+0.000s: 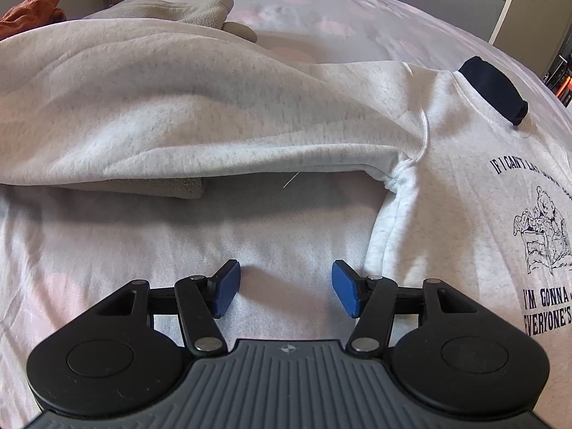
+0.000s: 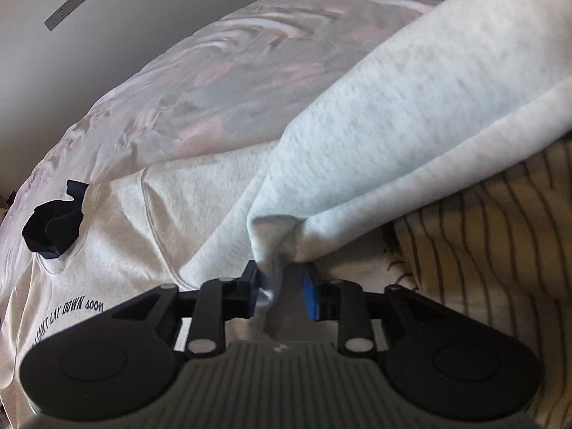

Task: Fold clothes

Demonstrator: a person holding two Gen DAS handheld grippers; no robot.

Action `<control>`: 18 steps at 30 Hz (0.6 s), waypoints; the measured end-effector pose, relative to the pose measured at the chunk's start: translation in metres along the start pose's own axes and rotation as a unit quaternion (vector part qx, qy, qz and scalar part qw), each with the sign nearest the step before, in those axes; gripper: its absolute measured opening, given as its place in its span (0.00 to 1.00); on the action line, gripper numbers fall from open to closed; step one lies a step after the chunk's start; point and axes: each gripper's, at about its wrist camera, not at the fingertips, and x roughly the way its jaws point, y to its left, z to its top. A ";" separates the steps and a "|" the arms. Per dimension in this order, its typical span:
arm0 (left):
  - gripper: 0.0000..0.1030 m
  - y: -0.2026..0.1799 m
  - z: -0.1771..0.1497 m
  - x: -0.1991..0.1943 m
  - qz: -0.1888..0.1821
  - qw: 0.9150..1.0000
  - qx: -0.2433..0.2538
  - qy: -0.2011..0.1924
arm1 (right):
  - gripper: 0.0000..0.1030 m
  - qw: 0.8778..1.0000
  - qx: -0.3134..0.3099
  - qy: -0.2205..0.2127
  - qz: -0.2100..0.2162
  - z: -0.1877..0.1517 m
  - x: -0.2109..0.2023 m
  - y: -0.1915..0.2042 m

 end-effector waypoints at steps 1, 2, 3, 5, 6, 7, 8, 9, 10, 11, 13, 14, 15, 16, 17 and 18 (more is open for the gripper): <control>0.53 0.002 0.000 -0.002 -0.004 1.000 -0.008 -0.001 | 0.32 1.000 -0.006 -0.004 0.000 -0.004 -0.010 0.001; 0.53 0.003 0.001 -0.004 -0.008 1.000 -0.016 -0.003 | 0.32 1.000 -0.009 -0.007 0.003 -0.010 -0.021 0.002; 0.53 0.006 0.001 -0.005 -0.012 1.000 -0.025 -0.004 | 0.33 1.000 -0.009 -0.010 0.010 -0.019 -0.032 0.003; 0.53 0.012 0.001 -0.008 -0.015 0.999 -0.045 -0.007 | 0.36 1.000 -0.007 -0.016 0.025 -0.036 -0.053 0.006; 0.53 0.015 0.001 -0.011 -0.016 0.998 -0.054 -0.009 | 0.38 0.999 -0.007 -0.017 0.030 -0.046 -0.063 0.008; 0.53 0.018 0.001 -0.013 -0.017 0.998 -0.064 -0.011 | 0.38 0.999 -0.010 -0.015 0.034 -0.058 -0.070 0.013; 0.53 0.023 0.001 -0.016 -0.017 0.997 -0.073 -0.014 | 0.39 0.999 -0.014 -0.012 0.035 -0.070 -0.077 0.018; 0.53 0.027 0.000 -0.020 -0.017 0.997 -0.079 -0.017 | 0.39 0.999 -0.019 -0.008 0.033 -0.084 -0.081 0.024; 0.53 0.029 -0.001 -0.022 -0.016 0.996 -0.084 -0.020 | 0.40 0.999 -0.023 -0.005 0.029 -0.096 -0.084 0.031; 0.53 0.032 -0.002 -0.025 -0.012 0.996 -0.087 -0.025 | 0.40 0.999 -0.028 -0.002 0.025 -0.109 -0.086 0.037; 0.53 0.042 -0.005 -0.032 0.003 0.995 -0.094 -0.035 | 0.40 0.999 -0.045 -0.001 0.019 -0.134 -0.090 0.051; 0.53 0.048 -0.007 -0.035 0.010 0.994 -0.099 -0.040 | 0.40 0.998 -0.061 -0.005 0.015 -0.146 -0.091 0.057; 0.53 0.055 -0.008 -0.038 0.019 0.993 -0.108 -0.046 | 0.44 0.997 -0.081 -0.013 0.012 -0.159 -0.091 0.063; 0.53 0.063 -0.009 -0.041 0.028 0.991 -0.122 -0.053 | 0.50 0.995 -0.098 -0.016 0.010 -0.169 -0.090 0.069; 0.53 0.071 -0.010 -0.043 0.038 0.988 -0.135 -0.060 | 0.51 0.994 -0.110 -0.010 0.010 -0.176 -0.086 0.074; 0.53 0.078 -0.010 -0.046 0.046 0.985 -0.151 -0.068 | 0.51 0.993 -0.120 -0.004 0.011 -0.181 -0.083 0.078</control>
